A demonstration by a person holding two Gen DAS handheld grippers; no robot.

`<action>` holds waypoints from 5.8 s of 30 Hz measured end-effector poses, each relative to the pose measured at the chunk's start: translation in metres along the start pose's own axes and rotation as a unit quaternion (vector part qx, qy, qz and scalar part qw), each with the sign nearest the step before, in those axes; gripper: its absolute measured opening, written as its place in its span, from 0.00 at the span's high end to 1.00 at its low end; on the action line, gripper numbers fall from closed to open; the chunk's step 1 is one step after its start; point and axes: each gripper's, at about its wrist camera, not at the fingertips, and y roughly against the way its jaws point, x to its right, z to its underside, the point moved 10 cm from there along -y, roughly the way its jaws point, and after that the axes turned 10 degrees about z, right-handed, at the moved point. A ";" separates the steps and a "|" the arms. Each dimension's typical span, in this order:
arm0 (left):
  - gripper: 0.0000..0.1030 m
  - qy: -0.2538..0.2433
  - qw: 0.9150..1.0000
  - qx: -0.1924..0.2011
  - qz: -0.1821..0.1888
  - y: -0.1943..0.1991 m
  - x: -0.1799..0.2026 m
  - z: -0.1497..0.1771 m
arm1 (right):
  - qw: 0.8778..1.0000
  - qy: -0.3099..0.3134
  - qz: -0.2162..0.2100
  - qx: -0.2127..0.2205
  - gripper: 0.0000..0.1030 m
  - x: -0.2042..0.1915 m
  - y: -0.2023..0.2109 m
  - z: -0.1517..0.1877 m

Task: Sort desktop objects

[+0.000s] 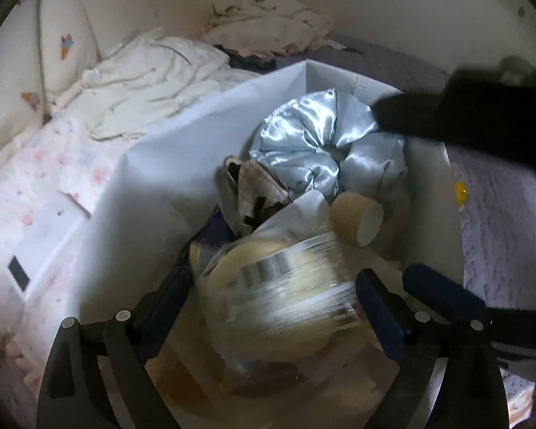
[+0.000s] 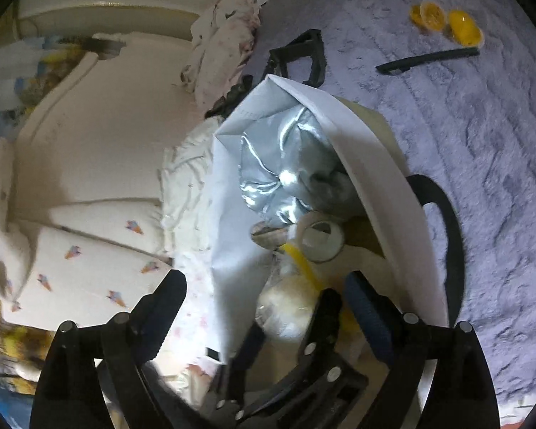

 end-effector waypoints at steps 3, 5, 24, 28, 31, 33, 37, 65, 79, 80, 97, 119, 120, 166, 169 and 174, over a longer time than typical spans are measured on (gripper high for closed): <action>0.09 0.000 1.000 0.020 0.004 0.008 0.003 -0.007 | 1.000 -0.012 -0.017 -0.009 0.11 -0.001 0.003 0.004; 0.09 -0.004 0.999 0.036 0.006 0.013 0.004 -0.012 | 0.999 -0.014 -0.038 -0.025 0.10 -0.005 0.004 0.008; 0.08 -0.050 0.993 0.098 0.048 0.034 0.068 -0.042 | 0.998 0.021 -0.034 0.041 0.11 -0.007 0.074 -0.015; 0.08 -0.086 0.990 0.092 0.058 0.026 0.108 -0.043 | 0.997 -0.009 -0.033 0.063 0.11 0.017 0.096 -0.033; 0.08 -0.108 0.987 0.082 0.086 0.017 0.145 -0.042 | 0.995 -0.031 -0.035 0.083 0.11 0.037 0.117 -0.048; 0.08 -0.114 0.986 0.075 0.097 0.010 0.165 -0.043 | 0.993 -0.048 -0.028 0.105 0.11 0.054 0.133 -0.058; 0.08 -0.102 0.983 0.072 0.133 -0.005 0.198 -0.053 | 0.987 -0.054 0.032 0.148 0.11 0.091 0.160 -0.079; 0.06 -0.097 0.987 0.078 0.102 -0.113 0.249 -0.102 | 0.948 0.109 0.177 0.242 0.15 0.143 0.198 -0.192; 0.18 -0.016 0.982 -0.035 0.187 -0.204 0.188 -0.097 | 0.963 0.120 0.170 0.170 0.66 0.164 0.046 -0.241; 0.19 -0.008 0.980 -0.041 0.195 -0.209 0.187 -0.095 | 0.971 0.102 0.155 0.148 0.72 0.170 0.037 -0.241; 0.21 0.142 0.975 -0.088 0.149 -0.234 0.163 -0.100 | 0.933 0.245 0.217 0.152 0.62 0.167 0.016 -0.227; 0.89 0.109 0.989 -0.061 0.075 -0.204 0.156 -0.069 | 0.967 0.112 0.164 0.156 0.61 0.189 0.066 -0.242; 0.89 0.109 0.989 -0.064 0.080 -0.204 0.155 -0.068 | 0.968 0.110 0.159 0.159 0.61 0.187 0.070 -0.243; 0.90 -0.030 0.976 0.212 -0.043 0.082 0.068 -0.110 | 0.936 0.276 -0.218 0.017 0.60 -0.052 0.065 -0.062; 0.90 -0.009 0.984 0.160 -0.076 0.050 0.042 -0.113 | 0.937 0.265 -0.227 -0.004 0.60 -0.052 0.051 -0.053; 0.90 0.018 0.991 0.093 -0.097 0.002 0.008 -0.115 | 0.945 0.263 -0.195 0.004 0.60 -0.046 0.027 -0.055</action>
